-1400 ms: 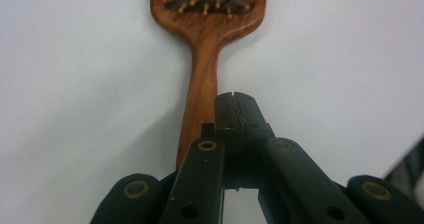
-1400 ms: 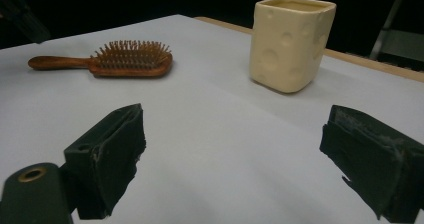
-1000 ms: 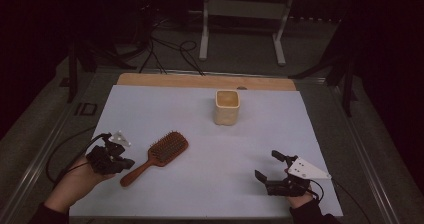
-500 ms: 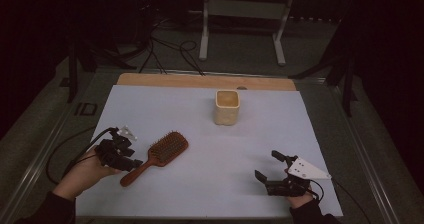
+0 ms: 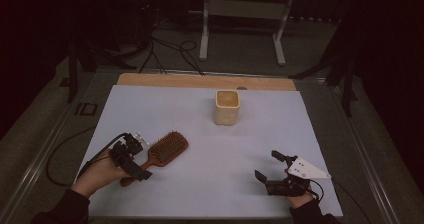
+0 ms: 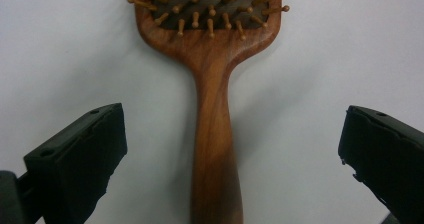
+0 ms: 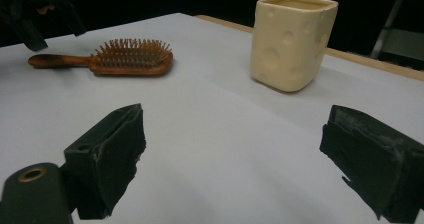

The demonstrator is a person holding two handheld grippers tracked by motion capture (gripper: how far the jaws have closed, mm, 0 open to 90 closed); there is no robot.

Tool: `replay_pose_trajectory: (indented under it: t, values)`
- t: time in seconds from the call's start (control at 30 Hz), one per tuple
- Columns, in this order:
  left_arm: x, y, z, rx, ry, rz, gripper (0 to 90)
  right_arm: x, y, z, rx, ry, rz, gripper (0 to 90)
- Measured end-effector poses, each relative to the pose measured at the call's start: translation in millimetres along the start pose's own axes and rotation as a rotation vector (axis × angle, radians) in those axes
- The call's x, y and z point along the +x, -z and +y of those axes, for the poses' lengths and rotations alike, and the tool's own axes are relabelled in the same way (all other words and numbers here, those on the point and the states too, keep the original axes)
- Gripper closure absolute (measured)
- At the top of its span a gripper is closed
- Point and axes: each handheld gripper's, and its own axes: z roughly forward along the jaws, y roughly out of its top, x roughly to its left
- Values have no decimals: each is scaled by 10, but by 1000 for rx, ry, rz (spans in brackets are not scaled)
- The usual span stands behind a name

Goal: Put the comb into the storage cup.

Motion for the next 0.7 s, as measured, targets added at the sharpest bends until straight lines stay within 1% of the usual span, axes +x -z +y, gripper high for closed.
replay_pose_trajectory:
  t: [0.07,0.1,0.17,0.2,0.23,0.33,0.4,0.5,0.57,0.67,0.7]
  values:
    - [4,-32,13,9,4,11,0,1,3,1,-1,4,0,95]
    - [9,-49,18,9,0,10,0,0,1,1,0,3,0,95]
    - [15,-79,32,12,7,16,0,2,1,-1,1,-1,3,94]
    - [22,-93,38,20,1,16,0,2,2,1,1,3,2,95]
    - [30,-106,45,24,6,19,1,1,2,1,-1,6,1,94]
    - [53,-128,68,40,5,24,27,1,2,0,-1,-1,2,95]
    - [61,-135,87,47,-1,29,44,1,3,1,-1,4,2,94]
    - [62,-156,113,62,-2,27,98,-1,2,0,-1,-1,3,95]
    - [57,-172,131,72,-8,36,150,0,4,1,-1,5,1,94]
    - [66,-188,150,87,-15,42,192,-2,4,0,-2,-2,1,95]
    - [64,-195,156,90,-10,44,222,-1,6,1,-2,-2,1,94]
